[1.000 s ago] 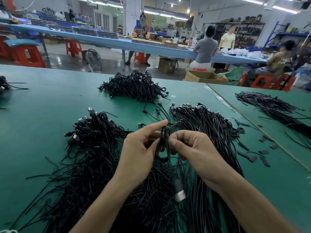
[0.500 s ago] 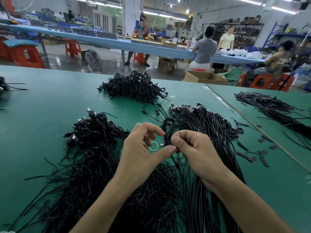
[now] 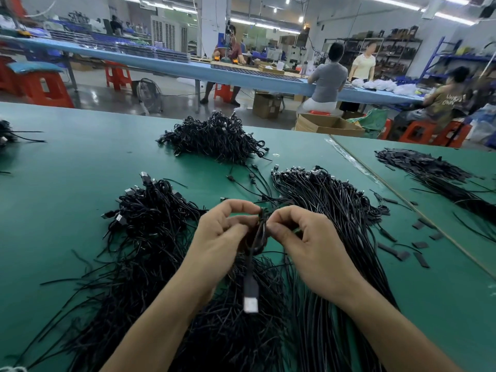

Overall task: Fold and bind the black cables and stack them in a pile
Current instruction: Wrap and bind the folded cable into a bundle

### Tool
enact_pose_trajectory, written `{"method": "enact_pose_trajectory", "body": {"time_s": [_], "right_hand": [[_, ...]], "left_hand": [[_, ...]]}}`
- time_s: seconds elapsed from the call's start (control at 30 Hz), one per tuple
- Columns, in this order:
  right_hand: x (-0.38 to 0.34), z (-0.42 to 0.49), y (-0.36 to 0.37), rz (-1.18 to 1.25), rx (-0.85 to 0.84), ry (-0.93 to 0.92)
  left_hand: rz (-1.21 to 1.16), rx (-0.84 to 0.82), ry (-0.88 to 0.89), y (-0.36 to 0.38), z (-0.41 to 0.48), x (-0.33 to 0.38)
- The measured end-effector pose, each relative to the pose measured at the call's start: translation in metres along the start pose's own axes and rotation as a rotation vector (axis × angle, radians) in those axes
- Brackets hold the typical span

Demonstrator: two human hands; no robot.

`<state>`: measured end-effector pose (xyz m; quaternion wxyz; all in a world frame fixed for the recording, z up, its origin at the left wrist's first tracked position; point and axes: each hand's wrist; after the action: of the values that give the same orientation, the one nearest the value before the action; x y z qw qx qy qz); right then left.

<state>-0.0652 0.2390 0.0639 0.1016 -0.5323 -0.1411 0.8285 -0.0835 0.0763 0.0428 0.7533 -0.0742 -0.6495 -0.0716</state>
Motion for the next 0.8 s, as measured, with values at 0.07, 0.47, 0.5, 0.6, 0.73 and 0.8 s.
{"method": "enact_pose_trajectory", "body": {"time_s": [0.07, 0.47, 0.5, 0.6, 0.73, 0.8], "right_hand": [[0.003, -0.001, 0.002, -0.018, 0.000, 0.023], [0.016, -0.001, 0.000, 0.083, 0.116, 0.085], [0.015, 0.000, 0.000, 0.087, 0.127, 0.070], [0.010, -0.001, 0.002, 0.099, 0.102, 0.047], [0.003, -0.002, 0.006, 0.064, 0.057, 0.011], [0.001, -0.003, 0.008, 0.075, 0.036, 0.019]], "left_hand": [[-0.048, 0.055, 0.017, 0.000, -0.001, 0.000], [0.292, 0.145, 0.194, 0.004, -0.002, -0.007], [0.307, 0.101, 0.157, 0.004, -0.001, -0.009], [0.325, -0.037, 0.029, 0.006, -0.001, -0.011], [0.173, -0.046, -0.036, 0.008, -0.003, -0.009], [0.028, -0.047, -0.056, 0.005, -0.003, -0.007]]}}
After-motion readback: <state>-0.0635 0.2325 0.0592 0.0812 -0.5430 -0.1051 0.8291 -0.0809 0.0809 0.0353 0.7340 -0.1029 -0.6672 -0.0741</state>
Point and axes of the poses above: each hand's wrist, its own z-axis towards the middle knuckle, its own y-axis out of the palm, x = y × z, and after that the axes turned 13 degrees about z, right-handed
